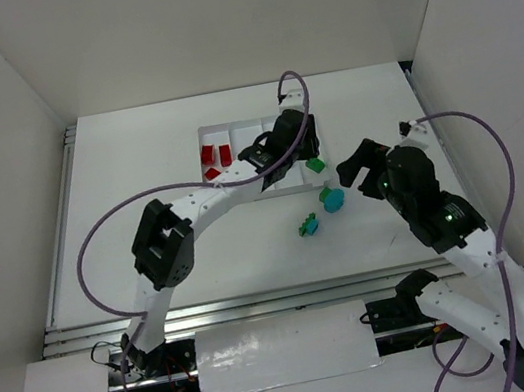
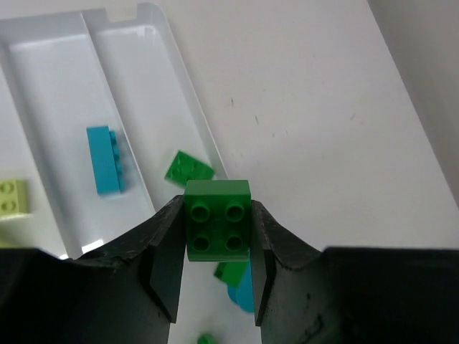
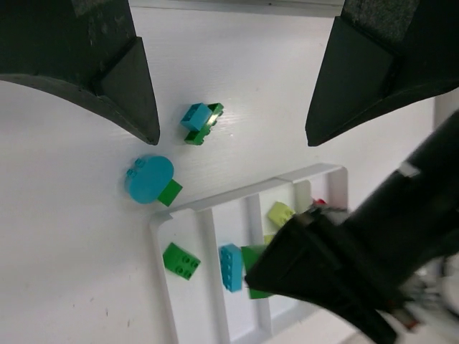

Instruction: Sort the legos into containers by color

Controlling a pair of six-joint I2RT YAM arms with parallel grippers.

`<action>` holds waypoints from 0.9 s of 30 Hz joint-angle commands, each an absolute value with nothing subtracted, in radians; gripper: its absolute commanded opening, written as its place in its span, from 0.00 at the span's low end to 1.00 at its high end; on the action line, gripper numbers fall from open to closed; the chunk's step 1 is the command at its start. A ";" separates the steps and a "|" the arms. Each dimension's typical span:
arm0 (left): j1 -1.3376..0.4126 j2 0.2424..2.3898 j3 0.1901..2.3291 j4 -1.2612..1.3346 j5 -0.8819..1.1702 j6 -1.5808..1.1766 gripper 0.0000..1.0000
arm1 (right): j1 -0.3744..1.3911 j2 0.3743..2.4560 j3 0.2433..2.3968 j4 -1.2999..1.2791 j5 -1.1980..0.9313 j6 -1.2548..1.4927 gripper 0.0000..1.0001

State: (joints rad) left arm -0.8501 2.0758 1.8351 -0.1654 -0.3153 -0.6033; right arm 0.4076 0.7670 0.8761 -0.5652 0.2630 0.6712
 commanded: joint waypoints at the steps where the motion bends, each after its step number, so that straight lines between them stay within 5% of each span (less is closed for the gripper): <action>1: -0.824 2.195 1.914 -0.042 -0.293 -0.505 0.02 | 0.403 0.664 0.877 -0.592 0.325 0.723 0.90; 11: -0.756 2.405 2.046 0.110 -0.224 -0.457 0.19 | 0.406 0.522 0.902 -0.699 0.195 0.695 0.99; 15: -0.750 2.437 2.069 0.115 -0.215 -0.460 0.41 | 0.403 0.525 0.900 -0.710 0.158 0.673 0.99; 17: -0.746 2.453 2.083 0.101 -0.224 -0.474 0.63 | 0.405 0.528 0.888 -0.704 0.132 0.672 0.99; 21: -0.738 2.438 2.062 0.121 -0.196 -0.486 0.88 | 0.405 0.526 0.856 -0.686 0.118 0.673 1.00; 23: -0.733 2.415 2.054 0.130 -0.169 -0.494 0.97 | 0.405 0.535 0.838 -0.673 0.103 0.673 1.00; 27: -0.730 2.341 2.028 0.113 -0.204 -0.505 0.99 | 0.406 0.568 0.807 -0.644 0.106 0.678 0.99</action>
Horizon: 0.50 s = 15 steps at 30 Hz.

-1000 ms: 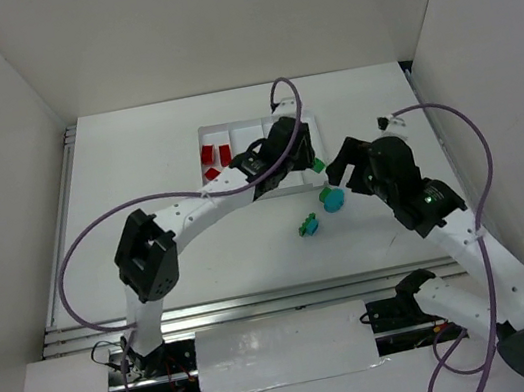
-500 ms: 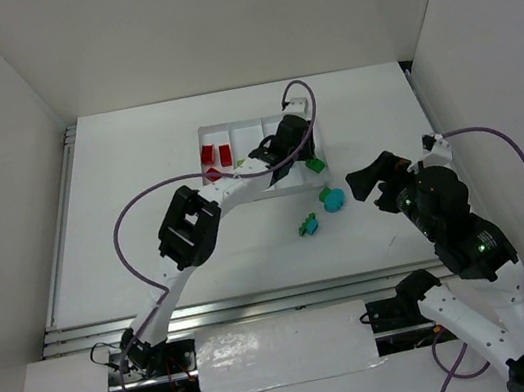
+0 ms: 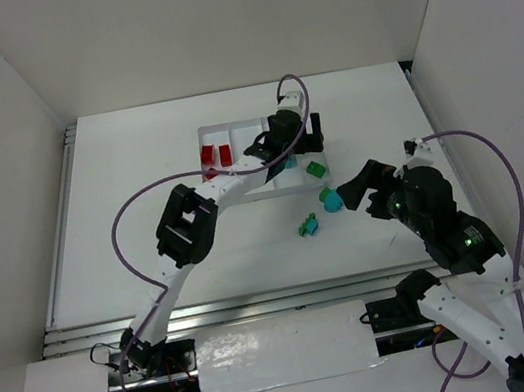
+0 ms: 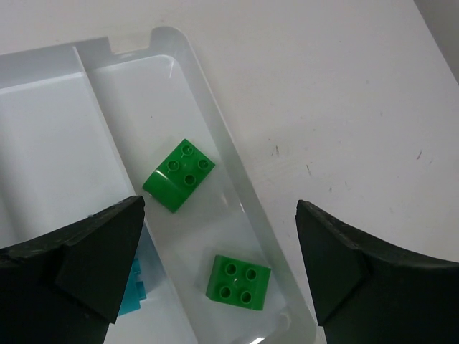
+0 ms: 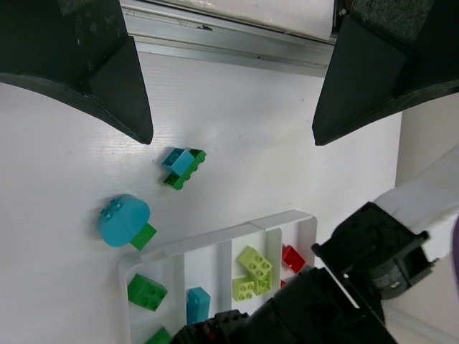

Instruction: Sort the legos into containers by color

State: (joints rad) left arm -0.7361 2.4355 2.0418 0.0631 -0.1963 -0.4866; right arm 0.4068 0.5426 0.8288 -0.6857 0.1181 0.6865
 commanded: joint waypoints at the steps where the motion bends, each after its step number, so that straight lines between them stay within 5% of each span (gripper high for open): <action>1: -0.729 2.320 2.017 0.103 -0.222 -0.506 0.99 | 0.405 0.581 0.795 -0.640 0.109 0.681 1.00; 9: -0.730 1.964 1.866 -0.219 -0.536 -0.592 0.99 | 0.420 0.819 0.713 -0.540 0.176 0.721 1.00; 15: -0.753 1.652 1.568 -0.412 -0.505 -0.610 1.00 | 0.613 1.003 0.739 -0.529 0.400 0.905 1.00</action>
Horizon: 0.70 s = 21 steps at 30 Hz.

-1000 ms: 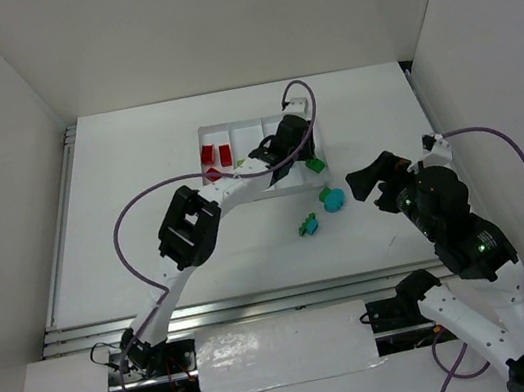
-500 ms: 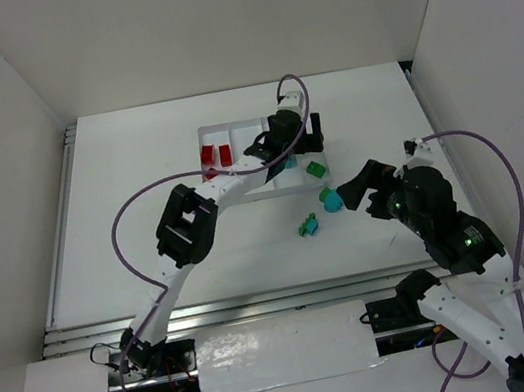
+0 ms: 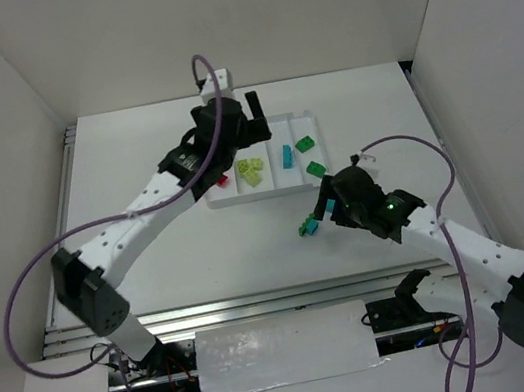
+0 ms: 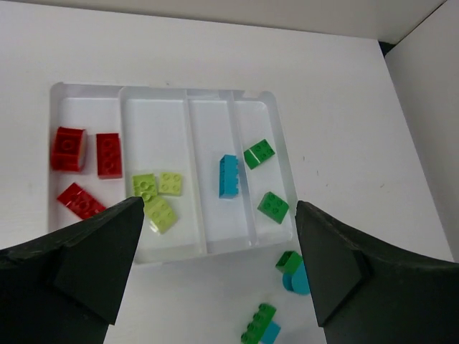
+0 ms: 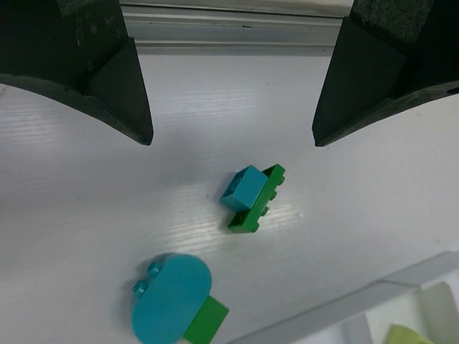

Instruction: Sort the legos into containers by color

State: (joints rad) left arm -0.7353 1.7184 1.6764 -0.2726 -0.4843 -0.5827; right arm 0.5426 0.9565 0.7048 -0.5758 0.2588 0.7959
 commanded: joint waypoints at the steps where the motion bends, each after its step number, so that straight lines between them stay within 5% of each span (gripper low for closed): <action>1: -0.762 1.591 1.528 -0.431 -0.494 -0.614 0.99 | 0.661 1.031 0.753 -0.532 0.435 0.925 1.00; 14: -0.871 1.119 1.118 -0.552 -0.426 -0.667 0.99 | 0.715 1.497 0.861 -0.457 0.442 1.022 0.94; 21: -0.873 1.039 1.008 -0.532 -0.407 -0.666 0.99 | 0.736 1.621 0.890 -0.396 0.403 1.000 0.56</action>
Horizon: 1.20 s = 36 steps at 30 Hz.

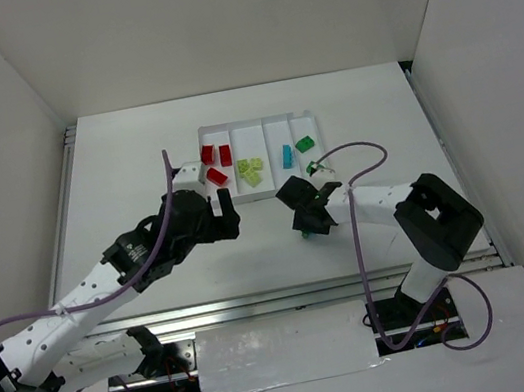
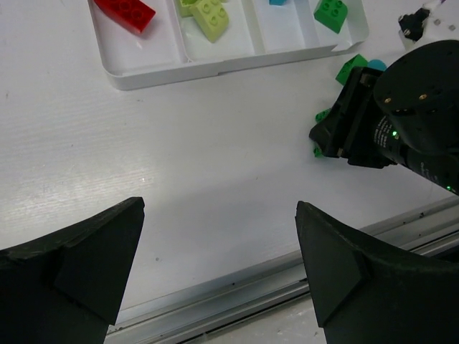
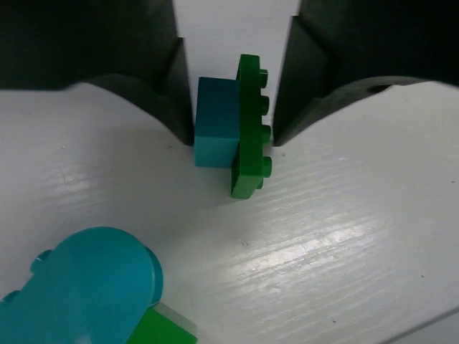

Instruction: Sort the legos into containers by color

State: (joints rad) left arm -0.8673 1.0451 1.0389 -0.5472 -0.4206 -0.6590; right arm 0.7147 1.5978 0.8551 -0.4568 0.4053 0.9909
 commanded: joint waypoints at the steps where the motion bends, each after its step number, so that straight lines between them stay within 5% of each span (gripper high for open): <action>1: -0.873 1.039 0.999 -0.529 -0.405 -0.663 0.99 | 0.747 1.624 0.894 -0.397 0.410 1.000 0.50; 4: -0.874 1.043 0.976 -0.515 -0.387 -0.669 1.00 | 0.773 1.602 0.890 -0.396 0.417 0.986 0.35; 7: -0.873 1.040 0.937 -0.494 -0.368 -0.719 1.00 | 0.819 1.537 0.864 -0.371 0.440 0.951 0.02; 8: -0.873 1.028 0.925 -0.473 -0.365 -0.736 0.99 | 0.833 1.513 0.851 -0.356 0.440 0.907 0.00; 21: -0.873 0.962 0.792 -0.131 -0.057 -0.995 0.98 | 1.101 0.918 0.577 -0.006 0.310 0.496 0.00; 33: -0.890 1.046 0.741 0.089 0.161 -1.081 0.91 | 1.216 0.880 0.660 -0.055 0.410 0.442 0.00; 36: -0.891 1.049 0.730 0.106 0.175 -1.083 0.75 | 1.227 0.877 0.661 -0.051 0.433 0.442 0.00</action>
State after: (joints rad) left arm -0.8833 1.0458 0.7376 0.0200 0.1268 -1.0657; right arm 1.2133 0.8810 0.6136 -0.0750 0.3752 0.4664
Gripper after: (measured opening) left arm 0.776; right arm 0.449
